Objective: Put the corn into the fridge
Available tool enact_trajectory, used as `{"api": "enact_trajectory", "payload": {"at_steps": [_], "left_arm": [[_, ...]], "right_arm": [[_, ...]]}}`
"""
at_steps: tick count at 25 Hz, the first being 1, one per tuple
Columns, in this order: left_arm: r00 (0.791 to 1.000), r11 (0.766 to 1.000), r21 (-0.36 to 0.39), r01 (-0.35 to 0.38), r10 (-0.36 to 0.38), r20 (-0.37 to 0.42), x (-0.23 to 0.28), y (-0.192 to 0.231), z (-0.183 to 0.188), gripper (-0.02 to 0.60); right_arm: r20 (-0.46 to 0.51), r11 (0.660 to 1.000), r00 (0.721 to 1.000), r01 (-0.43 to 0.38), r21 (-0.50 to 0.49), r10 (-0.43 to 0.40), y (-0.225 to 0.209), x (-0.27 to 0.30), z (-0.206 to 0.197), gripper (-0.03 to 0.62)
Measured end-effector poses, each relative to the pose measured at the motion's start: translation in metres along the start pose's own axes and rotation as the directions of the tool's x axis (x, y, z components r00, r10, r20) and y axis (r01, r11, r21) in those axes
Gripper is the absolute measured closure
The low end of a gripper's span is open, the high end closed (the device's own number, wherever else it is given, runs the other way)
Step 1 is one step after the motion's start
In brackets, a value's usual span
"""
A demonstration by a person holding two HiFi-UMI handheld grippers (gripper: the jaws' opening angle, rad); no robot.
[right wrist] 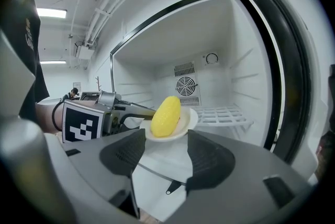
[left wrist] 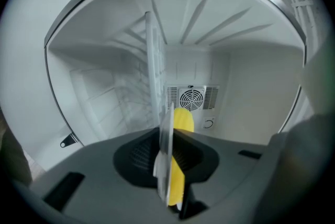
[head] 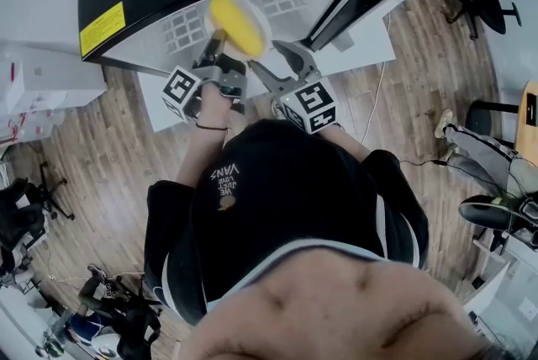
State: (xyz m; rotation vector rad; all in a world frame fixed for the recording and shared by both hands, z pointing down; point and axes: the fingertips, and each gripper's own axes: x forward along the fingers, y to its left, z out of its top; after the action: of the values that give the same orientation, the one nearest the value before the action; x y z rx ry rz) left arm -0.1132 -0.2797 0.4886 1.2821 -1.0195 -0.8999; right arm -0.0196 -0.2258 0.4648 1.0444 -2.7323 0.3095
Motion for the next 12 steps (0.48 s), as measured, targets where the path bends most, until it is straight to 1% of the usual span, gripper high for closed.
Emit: {"api": "enact_trajectory", "payload": {"at_steps": [5, 8, 9, 12], "left_arm": [[1.000, 1.000, -0.012, 0.008, -0.008, -0.007, 0.0012, 0.0019, -0.0005, 0.537], [1.000, 1.000, 0.027, -0.002, 0.003, -0.021, 0.0024, 0.0006, -0.0019, 0.536], [1.000, 0.999, 0.041, -0.006, 0.007, -0.025, 0.0027, -0.0003, -0.0023, 0.526], [1.000, 0.999, 0.041, -0.001, 0.002, -0.026, 0.0025, -0.0010, -0.0022, 0.519]], "right_arm": [[-0.001, 1.000, 1.000, 0.008, 0.013, -0.008, -0.0052, 0.0019, -0.0013, 0.349], [0.008, 1.000, 1.000, 0.012, 0.012, -0.013, -0.0078, 0.0045, 0.0012, 0.349], [0.009, 1.000, 1.000, 0.012, 0.010, -0.012, -0.0077, 0.0054, 0.0021, 0.349], [0.007, 1.000, 1.000, 0.005, 0.010, -0.005, -0.0072, 0.0073, 0.0016, 0.347]]}}
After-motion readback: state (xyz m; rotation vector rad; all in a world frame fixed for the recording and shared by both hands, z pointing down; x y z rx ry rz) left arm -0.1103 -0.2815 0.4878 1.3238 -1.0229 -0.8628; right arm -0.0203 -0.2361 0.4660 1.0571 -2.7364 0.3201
